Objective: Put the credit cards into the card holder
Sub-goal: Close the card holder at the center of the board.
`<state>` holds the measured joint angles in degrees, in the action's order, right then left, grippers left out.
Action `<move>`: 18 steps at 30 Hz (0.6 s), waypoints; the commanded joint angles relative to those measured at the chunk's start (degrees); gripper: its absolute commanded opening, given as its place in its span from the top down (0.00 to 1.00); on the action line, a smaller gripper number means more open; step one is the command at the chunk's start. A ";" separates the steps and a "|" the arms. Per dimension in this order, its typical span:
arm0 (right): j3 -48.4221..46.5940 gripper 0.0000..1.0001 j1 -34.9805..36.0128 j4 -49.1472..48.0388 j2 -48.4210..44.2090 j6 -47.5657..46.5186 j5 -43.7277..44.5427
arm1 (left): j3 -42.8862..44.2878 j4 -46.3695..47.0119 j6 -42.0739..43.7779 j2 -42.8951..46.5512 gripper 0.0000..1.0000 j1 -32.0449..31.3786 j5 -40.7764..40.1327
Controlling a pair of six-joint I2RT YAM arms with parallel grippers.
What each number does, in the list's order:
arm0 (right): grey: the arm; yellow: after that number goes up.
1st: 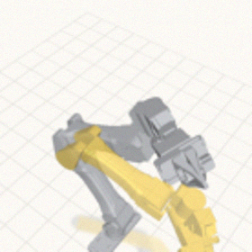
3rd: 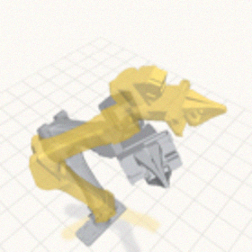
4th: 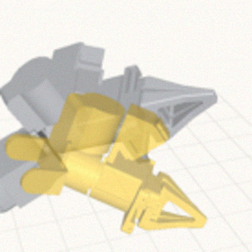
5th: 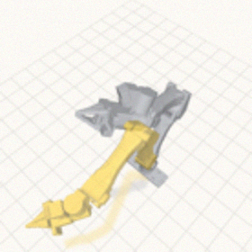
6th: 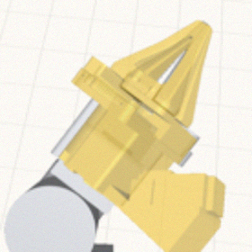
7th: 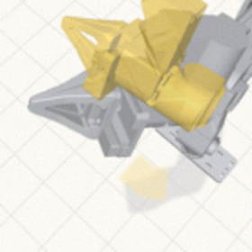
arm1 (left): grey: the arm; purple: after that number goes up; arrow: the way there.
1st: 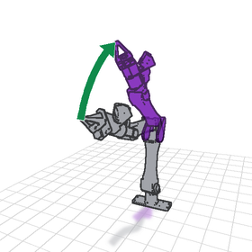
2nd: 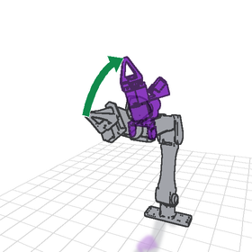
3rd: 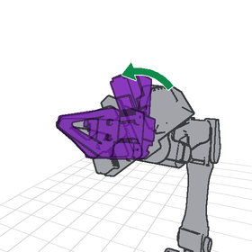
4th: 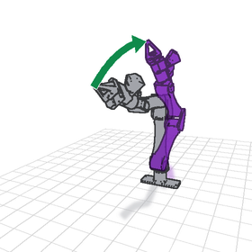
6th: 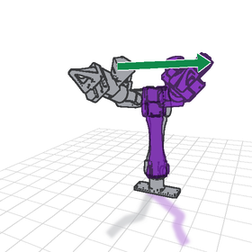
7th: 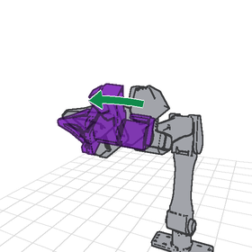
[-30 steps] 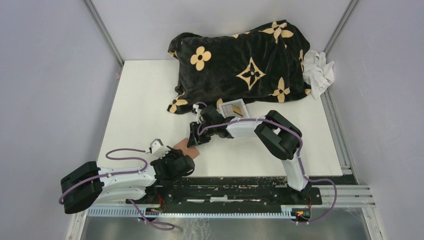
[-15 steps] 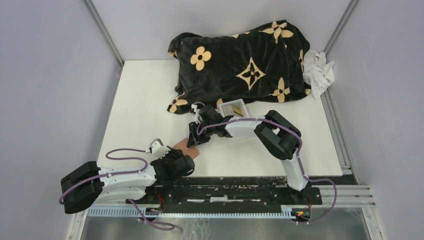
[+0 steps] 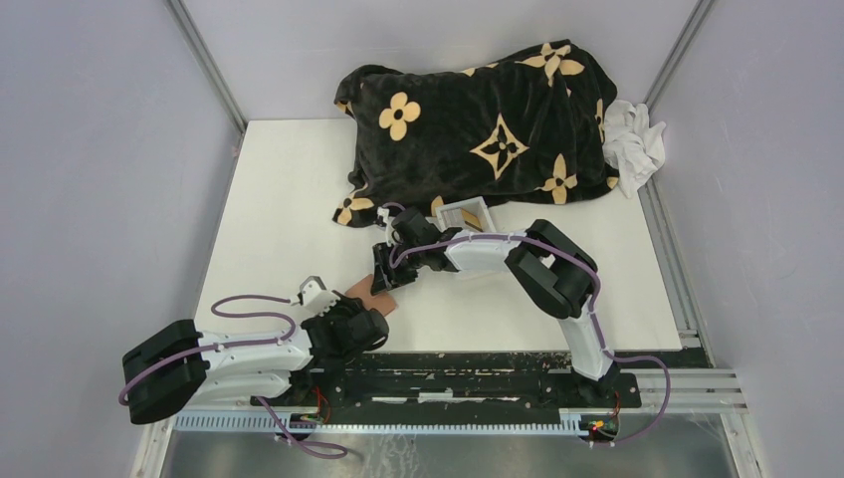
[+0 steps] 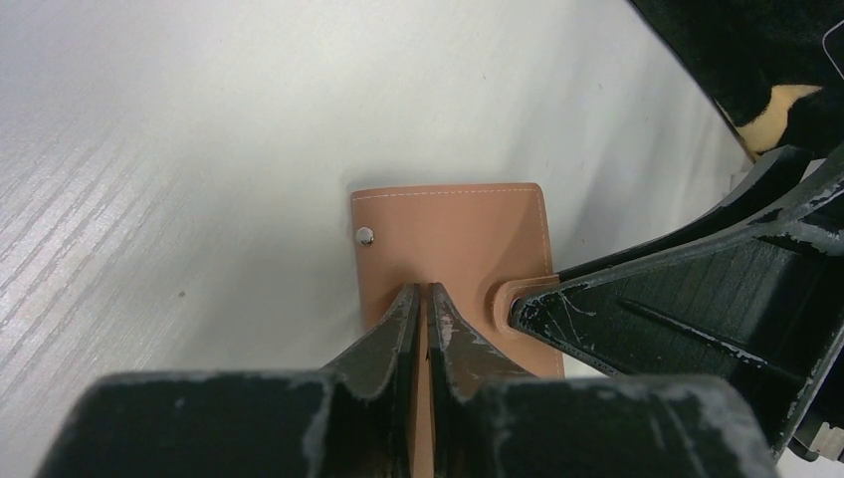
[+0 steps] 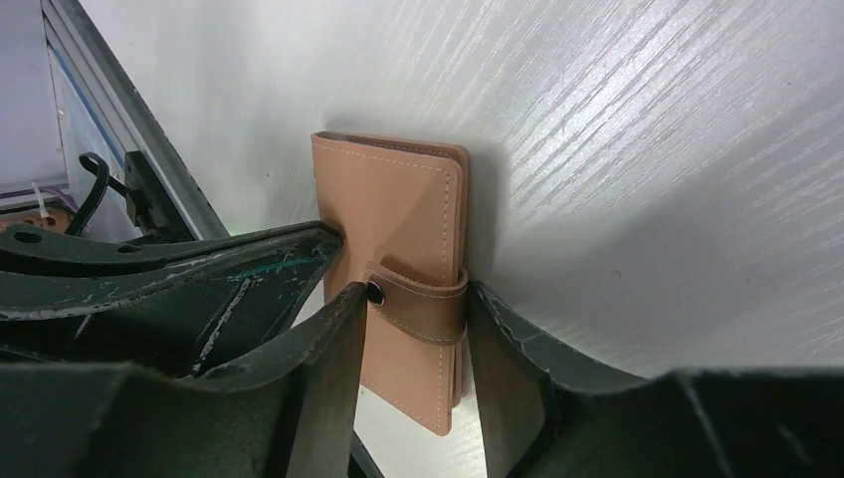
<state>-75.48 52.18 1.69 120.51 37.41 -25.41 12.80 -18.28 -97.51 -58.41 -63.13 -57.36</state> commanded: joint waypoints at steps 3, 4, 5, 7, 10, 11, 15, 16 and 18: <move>-0.88 0.51 1.58 8.44 4.40 -0.94 2.24 | 0.48 -1.58 -1.99 -0.71 0.88 -0.15 0.15; -0.76 0.51 1.60 8.49 4.50 -0.99 2.33 | 0.35 -1.58 -1.98 -0.59 0.88 -0.15 0.15; -0.45 0.51 1.61 8.46 4.49 -1.03 2.50 | 0.26 -1.62 -2.05 -0.44 0.88 -0.15 0.07; 0.16 0.51 1.60 8.27 4.58 -0.98 2.85 | 0.06 -1.58 -2.09 -0.22 0.88 -0.15 0.06; 0.26 0.53 1.55 8.28 5.17 -0.78 3.20 | 0.02 -1.58 -2.09 -0.46 0.88 -0.16 0.19; 0.14 0.53 1.60 8.32 5.36 -0.77 3.31 | 0.03 -1.58 -2.15 -0.52 0.88 -0.11 0.23; -0.26 0.55 1.60 9.10 6.48 -1.02 3.21 | 0.03 -1.58 -2.24 -0.65 0.89 -0.15 0.32; 0.00 0.55 1.59 9.13 6.55 -1.03 3.24 | 0.03 -1.58 -2.24 -0.65 0.89 -0.15 0.32; 0.31 0.55 1.60 9.24 6.63 -1.18 3.28 | 0.03 -1.58 -2.24 -0.65 0.89 -0.15 0.32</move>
<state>-77.41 52.12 4.08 121.67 37.67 -25.47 12.91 -18.52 -97.51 -58.46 -63.13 -57.47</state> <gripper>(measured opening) 0.450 0.116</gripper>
